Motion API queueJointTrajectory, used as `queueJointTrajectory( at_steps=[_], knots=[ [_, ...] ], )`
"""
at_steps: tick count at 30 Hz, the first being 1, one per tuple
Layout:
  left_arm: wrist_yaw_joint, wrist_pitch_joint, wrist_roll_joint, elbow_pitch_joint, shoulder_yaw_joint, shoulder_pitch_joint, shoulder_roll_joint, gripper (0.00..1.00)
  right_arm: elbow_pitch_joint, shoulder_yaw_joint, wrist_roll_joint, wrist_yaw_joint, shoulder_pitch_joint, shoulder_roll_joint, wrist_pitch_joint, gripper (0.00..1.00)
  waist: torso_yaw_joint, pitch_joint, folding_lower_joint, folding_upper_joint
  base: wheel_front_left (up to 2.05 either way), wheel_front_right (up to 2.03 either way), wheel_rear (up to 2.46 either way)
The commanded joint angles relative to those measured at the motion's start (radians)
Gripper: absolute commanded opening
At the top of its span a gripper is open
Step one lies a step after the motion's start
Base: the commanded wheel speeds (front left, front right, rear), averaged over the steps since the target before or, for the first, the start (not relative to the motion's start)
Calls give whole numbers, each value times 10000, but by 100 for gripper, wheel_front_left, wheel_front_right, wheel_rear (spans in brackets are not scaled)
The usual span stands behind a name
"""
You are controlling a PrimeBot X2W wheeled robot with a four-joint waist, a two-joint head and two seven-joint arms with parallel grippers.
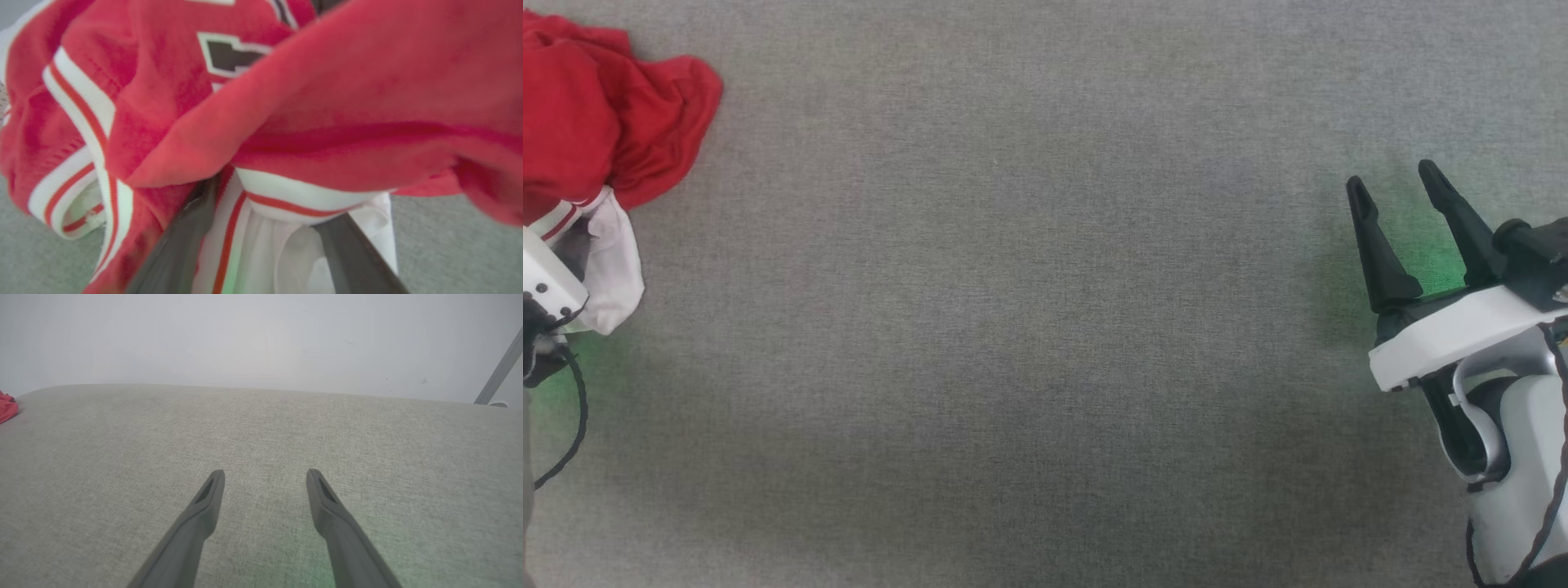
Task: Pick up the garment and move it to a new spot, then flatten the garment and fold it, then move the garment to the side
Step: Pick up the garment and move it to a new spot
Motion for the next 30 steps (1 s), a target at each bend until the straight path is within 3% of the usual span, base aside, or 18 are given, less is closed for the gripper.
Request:
queueJointTrajectory(
  at_steps=[1,2,3,8,16,22,30],
  knots=[
    [12,407,43,509,-234,498,-472,100,-83,-37,-40,5,-155,-10,46,100,20,-2,0,0,0,0,0],
    [-37,300,110,500,-299,464,-480,44,-94,-56,-42,5,-155,-13,54,100,47,-7,0,0,0,0,0],
    [-54,20,131,436,-304,400,-426,0,-90,-81,-52,5,-157,-12,71,100,76,-28,0,0,0,0,0],
    [-111,-1213,331,52,-478,-137,23,0,-79,-278,-122,5,80,1,61,100,220,-369,0,0,0,0,0],
    [-213,-2263,569,-704,-1037,-488,472,0,-25,-613,-159,5,579,177,-29,100,444,-1312,0,0,0,0,0],
    [-223,-2420,433,-1940,-1596,-657,1067,0,118,-683,-100,5,895,343,-111,100,571,-2021,0,0,0,0,0],
    [-225,-1829,236,-4078,-2163,-900,1897,0,315,-713,-30,5,1194,521,-252,100,677,-2898,0,0,0,0,0]
  ],
)
